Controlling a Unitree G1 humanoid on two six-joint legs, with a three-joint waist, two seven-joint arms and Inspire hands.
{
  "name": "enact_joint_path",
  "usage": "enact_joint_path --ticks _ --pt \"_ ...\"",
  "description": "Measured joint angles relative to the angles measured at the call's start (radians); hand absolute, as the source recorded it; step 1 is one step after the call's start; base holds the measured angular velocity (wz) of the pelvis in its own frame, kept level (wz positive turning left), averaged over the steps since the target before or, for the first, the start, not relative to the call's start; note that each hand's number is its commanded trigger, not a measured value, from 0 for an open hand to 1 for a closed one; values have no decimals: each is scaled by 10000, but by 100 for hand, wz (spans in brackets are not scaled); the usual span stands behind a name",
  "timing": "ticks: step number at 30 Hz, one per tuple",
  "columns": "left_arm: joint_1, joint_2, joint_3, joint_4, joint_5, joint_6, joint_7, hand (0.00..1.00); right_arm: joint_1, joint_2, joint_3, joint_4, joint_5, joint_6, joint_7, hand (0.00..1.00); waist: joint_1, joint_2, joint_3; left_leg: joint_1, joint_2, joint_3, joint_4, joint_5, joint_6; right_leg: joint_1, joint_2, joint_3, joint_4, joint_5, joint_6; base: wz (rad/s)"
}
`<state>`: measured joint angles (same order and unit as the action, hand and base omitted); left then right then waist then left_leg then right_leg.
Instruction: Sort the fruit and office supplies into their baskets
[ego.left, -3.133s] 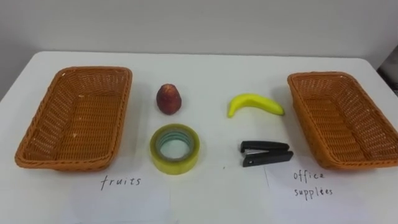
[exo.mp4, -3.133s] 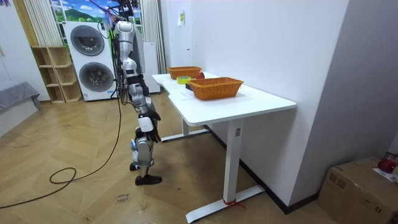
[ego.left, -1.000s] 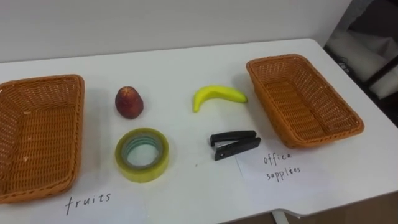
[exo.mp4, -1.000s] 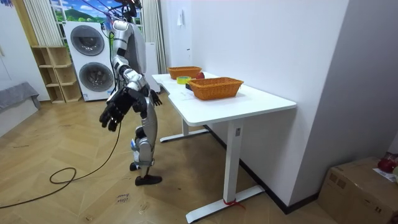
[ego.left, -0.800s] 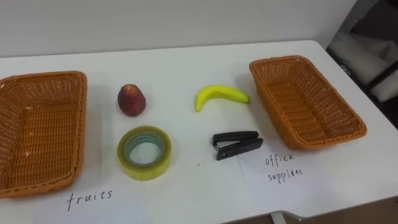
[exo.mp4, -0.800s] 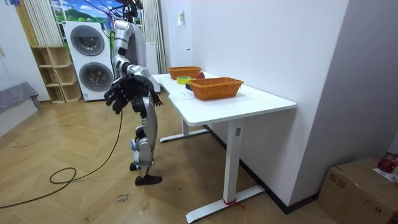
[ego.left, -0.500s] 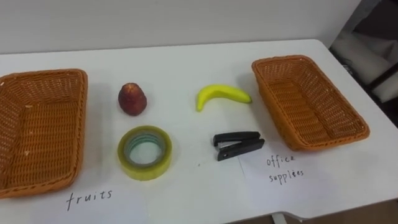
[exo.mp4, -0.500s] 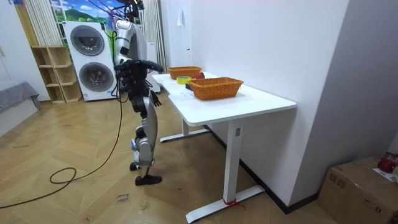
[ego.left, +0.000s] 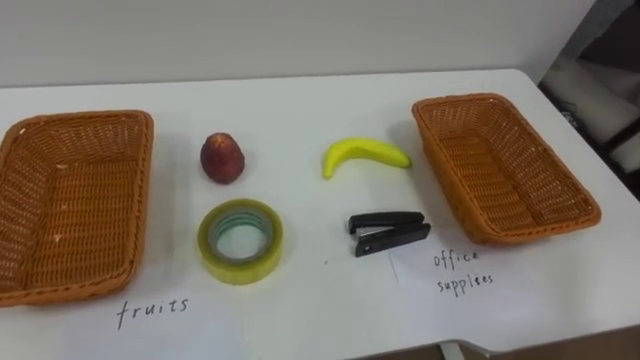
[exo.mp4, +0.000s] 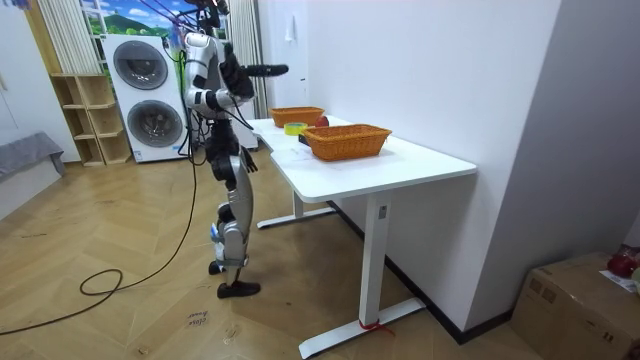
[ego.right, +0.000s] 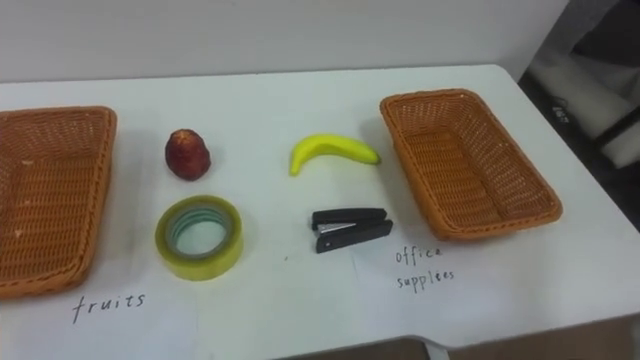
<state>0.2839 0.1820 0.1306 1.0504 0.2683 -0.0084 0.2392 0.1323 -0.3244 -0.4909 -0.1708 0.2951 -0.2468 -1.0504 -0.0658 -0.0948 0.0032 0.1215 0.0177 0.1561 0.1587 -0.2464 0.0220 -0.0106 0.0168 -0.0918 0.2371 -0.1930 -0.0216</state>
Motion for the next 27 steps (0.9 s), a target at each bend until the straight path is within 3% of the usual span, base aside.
enact_joint_path --ticks 2,7,17,21,27 --pt "41 16 -8 -21 48 4 -95 0 -6 -16 -6 -269 -264 -1 111 0 61 -1 -44 -64 8 -20 58 0 0 -17 1 -25 -12 10 -11 0" --pt "108 10 -47 4 96 22 -189 0 -483 -15 31 -669 -381 8 760 0 198 -95 -40 -37 44 -100 59 1 -3 154 3 -187 -8 87 -44 5" --pt "-85 -83 34 314 769 180 -556 0 -1483 -16 436 -850 -1512 99 1836 0 366 51 -7 -55 49 -222 102 2 -2 299 -32 -369 -165 212 -42 3" --pt "-121 -91 29 312 771 353 -527 0 -1746 -32 836 -851 -2273 384 2077 0 433 17 -45 -62 46 -260 101 8 -9 317 -41 -396 -146 213 -43 0" --pt "-112 -91 68 318 896 472 -507 0 -2272 -132 1004 -895 -2872 739 2605 0 469 -73 -36 -45 40 -367 121 15 -14 398 -48 -489 -167 213 -43 4"
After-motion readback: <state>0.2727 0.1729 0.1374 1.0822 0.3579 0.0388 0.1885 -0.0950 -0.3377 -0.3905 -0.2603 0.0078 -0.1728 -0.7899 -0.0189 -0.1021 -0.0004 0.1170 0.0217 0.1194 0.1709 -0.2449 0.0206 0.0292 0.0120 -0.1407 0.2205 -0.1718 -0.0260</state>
